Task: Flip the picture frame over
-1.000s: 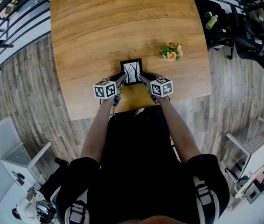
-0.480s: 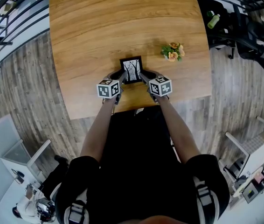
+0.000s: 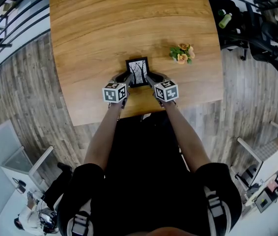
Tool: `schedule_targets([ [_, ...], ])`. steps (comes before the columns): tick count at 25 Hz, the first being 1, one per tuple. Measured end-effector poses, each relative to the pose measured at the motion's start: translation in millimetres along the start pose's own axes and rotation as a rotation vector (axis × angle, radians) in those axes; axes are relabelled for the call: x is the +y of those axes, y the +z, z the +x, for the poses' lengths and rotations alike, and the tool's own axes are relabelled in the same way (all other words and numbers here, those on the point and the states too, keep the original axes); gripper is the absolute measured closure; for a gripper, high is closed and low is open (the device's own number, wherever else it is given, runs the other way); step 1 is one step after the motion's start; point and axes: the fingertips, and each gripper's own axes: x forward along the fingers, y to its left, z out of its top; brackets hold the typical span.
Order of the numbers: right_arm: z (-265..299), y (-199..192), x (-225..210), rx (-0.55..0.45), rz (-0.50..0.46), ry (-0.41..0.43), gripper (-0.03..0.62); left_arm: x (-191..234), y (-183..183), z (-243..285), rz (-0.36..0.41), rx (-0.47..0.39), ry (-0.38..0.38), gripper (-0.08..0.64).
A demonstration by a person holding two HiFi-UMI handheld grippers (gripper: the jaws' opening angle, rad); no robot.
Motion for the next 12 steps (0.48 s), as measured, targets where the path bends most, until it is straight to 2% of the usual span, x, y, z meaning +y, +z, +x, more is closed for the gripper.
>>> schedule_targets([
  [7,3.8,-1.3,-0.2,0.014,-0.043,-0.037,0.485,3.7,-3.6,3.1,0.037,0.025,0.040,0.436],
  [12,7.1,-3.9,1.2,0.031,-0.090,-0.074,0.483,7.0,-7.7,5.1,0.071,0.051,0.102,0.436],
])
